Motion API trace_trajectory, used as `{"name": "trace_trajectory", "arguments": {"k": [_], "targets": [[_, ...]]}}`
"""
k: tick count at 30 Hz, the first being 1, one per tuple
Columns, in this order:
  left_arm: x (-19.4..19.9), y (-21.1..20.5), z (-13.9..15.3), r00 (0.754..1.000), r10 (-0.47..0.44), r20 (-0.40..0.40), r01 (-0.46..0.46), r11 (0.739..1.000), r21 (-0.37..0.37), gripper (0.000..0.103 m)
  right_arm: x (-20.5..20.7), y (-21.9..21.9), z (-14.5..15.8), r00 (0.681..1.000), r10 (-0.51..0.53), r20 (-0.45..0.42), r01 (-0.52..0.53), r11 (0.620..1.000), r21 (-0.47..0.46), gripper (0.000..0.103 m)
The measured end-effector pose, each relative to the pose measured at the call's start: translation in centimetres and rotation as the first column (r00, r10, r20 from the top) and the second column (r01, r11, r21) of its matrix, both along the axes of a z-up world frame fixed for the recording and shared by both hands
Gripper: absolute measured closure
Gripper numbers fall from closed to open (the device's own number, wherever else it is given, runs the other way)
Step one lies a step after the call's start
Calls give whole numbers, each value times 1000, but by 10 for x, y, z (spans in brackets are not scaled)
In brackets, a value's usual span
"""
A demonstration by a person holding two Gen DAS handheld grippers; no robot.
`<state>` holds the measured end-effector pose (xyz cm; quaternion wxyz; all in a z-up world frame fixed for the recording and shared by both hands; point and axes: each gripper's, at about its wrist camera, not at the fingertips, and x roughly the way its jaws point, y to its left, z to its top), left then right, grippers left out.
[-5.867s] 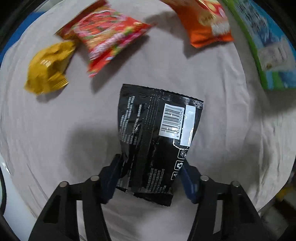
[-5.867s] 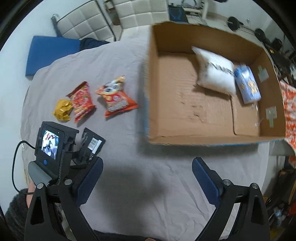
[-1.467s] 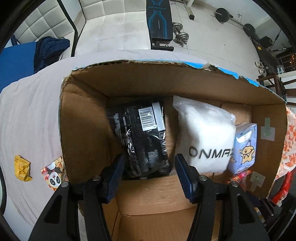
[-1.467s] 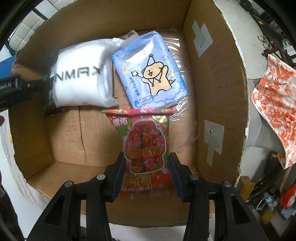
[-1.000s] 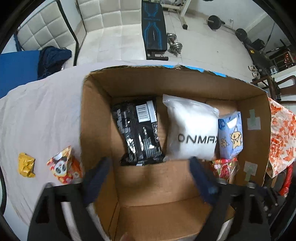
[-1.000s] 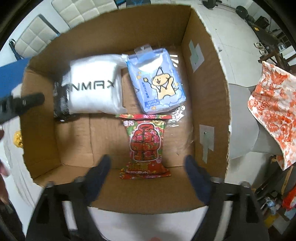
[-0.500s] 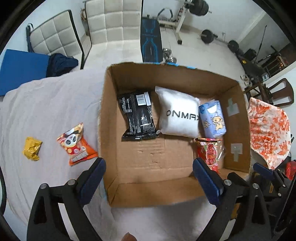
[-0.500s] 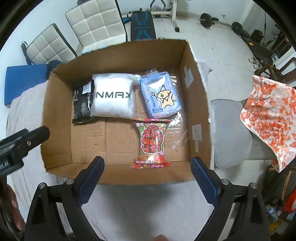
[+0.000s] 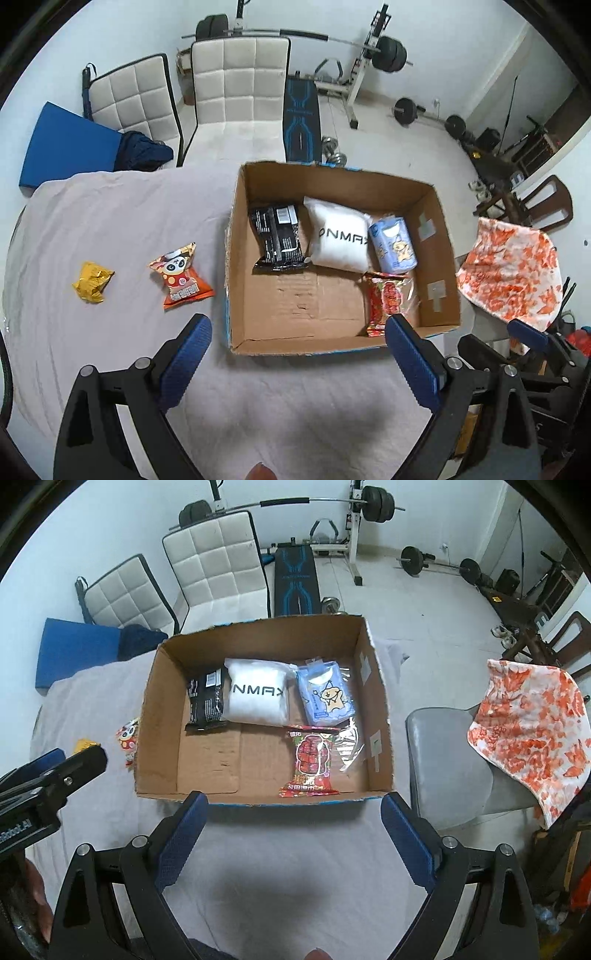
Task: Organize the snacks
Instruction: 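Carry both packs into the box and release them beside the white bag, then grasp the yellow pack with the left gripper while the right grasps the panda pack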
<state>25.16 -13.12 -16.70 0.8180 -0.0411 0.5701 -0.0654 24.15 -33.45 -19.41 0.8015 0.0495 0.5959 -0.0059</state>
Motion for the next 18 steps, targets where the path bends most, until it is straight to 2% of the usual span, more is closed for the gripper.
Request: {"name": "trace_trajectory", "arguments": {"k": [11, 18], "targets": [[-26, 10, 20, 999, 13, 38, -12, 1000, -16, 7, -25, 6, 20, 1000, 2, 16, -2, 1000, 22, 7], [-23, 61, 33, 998, 58, 26, -57, 998, -41, 7, -18, 47, 26, 1000, 22, 11, -23, 996, 91, 7]]}}
